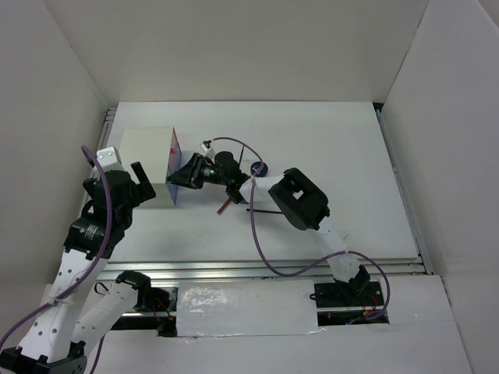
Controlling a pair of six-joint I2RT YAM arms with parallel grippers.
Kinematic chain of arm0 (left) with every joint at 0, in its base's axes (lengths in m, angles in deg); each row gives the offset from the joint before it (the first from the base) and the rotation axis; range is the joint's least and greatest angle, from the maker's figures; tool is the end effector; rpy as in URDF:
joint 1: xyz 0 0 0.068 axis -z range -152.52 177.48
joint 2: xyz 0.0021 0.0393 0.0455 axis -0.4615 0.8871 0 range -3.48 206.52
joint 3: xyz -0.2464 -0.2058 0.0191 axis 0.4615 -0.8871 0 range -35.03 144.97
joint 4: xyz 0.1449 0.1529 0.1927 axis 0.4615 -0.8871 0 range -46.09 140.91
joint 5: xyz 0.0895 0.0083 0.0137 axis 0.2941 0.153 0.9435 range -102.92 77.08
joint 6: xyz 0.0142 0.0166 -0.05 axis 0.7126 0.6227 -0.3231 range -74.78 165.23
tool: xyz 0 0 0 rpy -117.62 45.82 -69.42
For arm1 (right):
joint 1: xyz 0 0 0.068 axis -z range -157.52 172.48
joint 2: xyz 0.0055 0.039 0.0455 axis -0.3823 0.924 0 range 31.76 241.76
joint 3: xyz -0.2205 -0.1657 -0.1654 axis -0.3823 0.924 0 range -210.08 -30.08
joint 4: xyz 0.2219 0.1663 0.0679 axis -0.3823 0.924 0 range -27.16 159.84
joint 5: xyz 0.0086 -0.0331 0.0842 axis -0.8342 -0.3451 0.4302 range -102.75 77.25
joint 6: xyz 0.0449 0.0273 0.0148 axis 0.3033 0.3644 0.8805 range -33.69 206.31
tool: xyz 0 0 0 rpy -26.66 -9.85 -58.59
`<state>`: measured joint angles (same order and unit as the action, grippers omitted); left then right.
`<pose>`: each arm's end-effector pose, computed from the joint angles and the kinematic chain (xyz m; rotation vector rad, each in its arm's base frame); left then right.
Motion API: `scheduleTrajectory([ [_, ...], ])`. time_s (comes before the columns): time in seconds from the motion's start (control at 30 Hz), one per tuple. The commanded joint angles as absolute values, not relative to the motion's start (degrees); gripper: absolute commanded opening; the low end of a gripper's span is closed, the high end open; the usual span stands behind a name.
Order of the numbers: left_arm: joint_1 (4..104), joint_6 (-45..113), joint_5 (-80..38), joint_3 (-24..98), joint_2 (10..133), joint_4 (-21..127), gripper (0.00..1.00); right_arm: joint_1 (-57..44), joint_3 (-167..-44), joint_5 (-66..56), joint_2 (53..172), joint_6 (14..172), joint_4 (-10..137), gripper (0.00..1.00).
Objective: Organize the makeup
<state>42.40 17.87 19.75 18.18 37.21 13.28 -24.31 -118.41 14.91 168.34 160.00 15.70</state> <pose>0.1286 -0.0139 0.3912 -0.5589 1.8546 0.0841 0.3843 0.4340 0.1655 -0.0042 2.0051 1.8977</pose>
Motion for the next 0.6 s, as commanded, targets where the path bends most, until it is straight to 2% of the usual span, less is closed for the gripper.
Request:
scheduleTrajectory([
  [0.0, 42.2, 18.0, 19.3, 18.3, 37.1, 15.9, 0.99, -25.2, -121.4, 15.7, 170.2, 160.7, 11.4, 0.36],
  [0.1, 42.2, 18.0, 19.2, 18.3, 37.0, 15.9, 0.99, -25.2, -120.9, 16.1, 169.9, 161.4, 9.6, 0.29],
  [0.13, 42.2, 18.1, 19.2, 18.3, 37.1, 16.0, 0.99, -25.2, -120.7, 16.1, 169.7, 161.3, 9.5, 0.22],
  [0.17, 42.2, 18.1, 19.1, 18.3, 37.0, 15.9, 1.0, -25.2, -120.3, 16.2, 169.4, 160.9, 9.4, 0.2],
  [0.57, 42.2, 18.1, 19.0, 18.3, 37.1, 16.0, 0.99, -21.9, -106.7, 17.4, 162.0, 159.4, 3.2, 0.19],
])
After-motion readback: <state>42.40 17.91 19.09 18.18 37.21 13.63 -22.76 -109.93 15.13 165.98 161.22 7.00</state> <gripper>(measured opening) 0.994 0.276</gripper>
